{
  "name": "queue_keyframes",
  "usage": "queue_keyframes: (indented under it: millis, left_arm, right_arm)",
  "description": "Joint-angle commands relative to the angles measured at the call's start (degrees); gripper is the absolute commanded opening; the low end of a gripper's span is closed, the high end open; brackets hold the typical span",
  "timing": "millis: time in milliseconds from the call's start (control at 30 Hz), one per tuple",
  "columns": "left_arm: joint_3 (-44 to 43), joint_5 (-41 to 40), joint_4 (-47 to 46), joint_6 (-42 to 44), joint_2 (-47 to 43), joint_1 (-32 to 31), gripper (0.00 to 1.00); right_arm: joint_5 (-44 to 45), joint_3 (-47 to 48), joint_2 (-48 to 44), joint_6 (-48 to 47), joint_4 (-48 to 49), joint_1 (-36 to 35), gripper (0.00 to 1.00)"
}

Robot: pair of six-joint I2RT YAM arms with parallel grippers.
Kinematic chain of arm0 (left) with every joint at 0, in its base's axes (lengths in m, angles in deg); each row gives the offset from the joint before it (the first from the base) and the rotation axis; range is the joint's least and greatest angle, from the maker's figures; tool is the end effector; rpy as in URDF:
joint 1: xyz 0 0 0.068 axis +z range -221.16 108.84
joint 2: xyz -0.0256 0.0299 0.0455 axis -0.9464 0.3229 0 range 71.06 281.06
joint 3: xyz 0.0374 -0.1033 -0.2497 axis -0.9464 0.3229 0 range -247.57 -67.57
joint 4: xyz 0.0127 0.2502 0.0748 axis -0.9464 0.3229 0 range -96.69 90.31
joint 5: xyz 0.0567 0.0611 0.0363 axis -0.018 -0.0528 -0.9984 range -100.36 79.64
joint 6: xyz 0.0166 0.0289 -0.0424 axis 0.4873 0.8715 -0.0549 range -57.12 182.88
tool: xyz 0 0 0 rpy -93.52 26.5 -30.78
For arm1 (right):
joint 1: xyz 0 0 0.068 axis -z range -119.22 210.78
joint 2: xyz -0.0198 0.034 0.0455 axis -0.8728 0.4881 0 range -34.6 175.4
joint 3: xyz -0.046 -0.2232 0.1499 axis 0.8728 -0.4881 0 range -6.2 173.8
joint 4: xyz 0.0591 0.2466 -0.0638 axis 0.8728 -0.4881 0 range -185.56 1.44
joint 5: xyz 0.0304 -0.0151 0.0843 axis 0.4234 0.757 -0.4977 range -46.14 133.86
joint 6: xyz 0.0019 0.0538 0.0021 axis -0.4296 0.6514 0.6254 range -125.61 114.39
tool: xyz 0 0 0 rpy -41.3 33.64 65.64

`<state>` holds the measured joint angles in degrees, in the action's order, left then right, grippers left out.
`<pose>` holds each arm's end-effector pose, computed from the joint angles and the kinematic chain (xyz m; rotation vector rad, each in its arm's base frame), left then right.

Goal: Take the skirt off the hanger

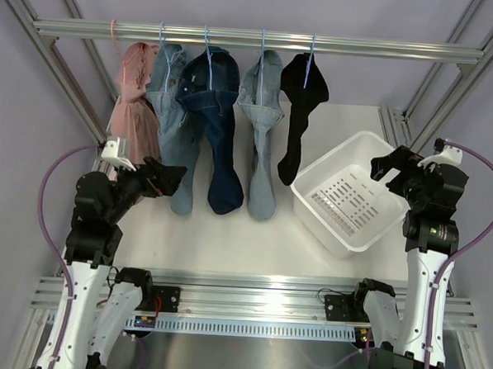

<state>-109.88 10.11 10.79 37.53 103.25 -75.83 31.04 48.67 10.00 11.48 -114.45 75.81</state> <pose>0.1323 -0.0233 0.3425 -0.0402 1.7393 -0.6908 0.1634 -0.0358 0.3723 0.3574 1.8077 0.2312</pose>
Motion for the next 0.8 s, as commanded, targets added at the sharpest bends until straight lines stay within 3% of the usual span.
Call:
queue_keyframes:
  millis: [0,100,167,233,367,533,667,767]
  left_arm:
    - [-12.1,0.1,3.9,-3.4,1.9,-0.1,0.99]
    - [-16.3,-0.6,6.2,-4.2,4.6,-1.0,0.99]
    - [-19.2,-1.0,6.9,-4.0,5.8,-2.0,0.99]
    - [-21.9,-2.1,7.8,-3.1,7.6,-3.6,0.98]
    - [-27.6,-6.1,9.2,-1.5,11.3,-8.1,0.96]
    - [-40.9,-19.1,14.2,3.1,22.7,-18.3,0.92]
    - [-51.9,-28.5,16.4,4.7,33.3,-25.6,0.87]
    - [-59.1,-35.0,16.7,5.0,40.7,-27.1,0.83]
  right_arm:
    - [-6.9,3.7,-0.2,-3.4,0.2,0.2,0.99]
    - [-19.5,4.8,-0.3,-11.9,0.0,0.3,0.99]
    - [-34.7,5.9,0.2,-23.2,-1.9,0.3,0.99]
    - [-41.3,8.1,1.4,-28.1,-6.4,0.2,0.99]
    - [-44.4,9.0,2.7,-31.0,-8.7,0.2,1.00]
    - [-51.5,8.8,5.2,-33.9,-9.8,0.2,0.99]
    - [-52.7,2.5,2.5,-29.9,-0.9,0.2,0.99]
    - [-53.6,-1.1,1.3,-29.6,0.7,0.2,0.99]
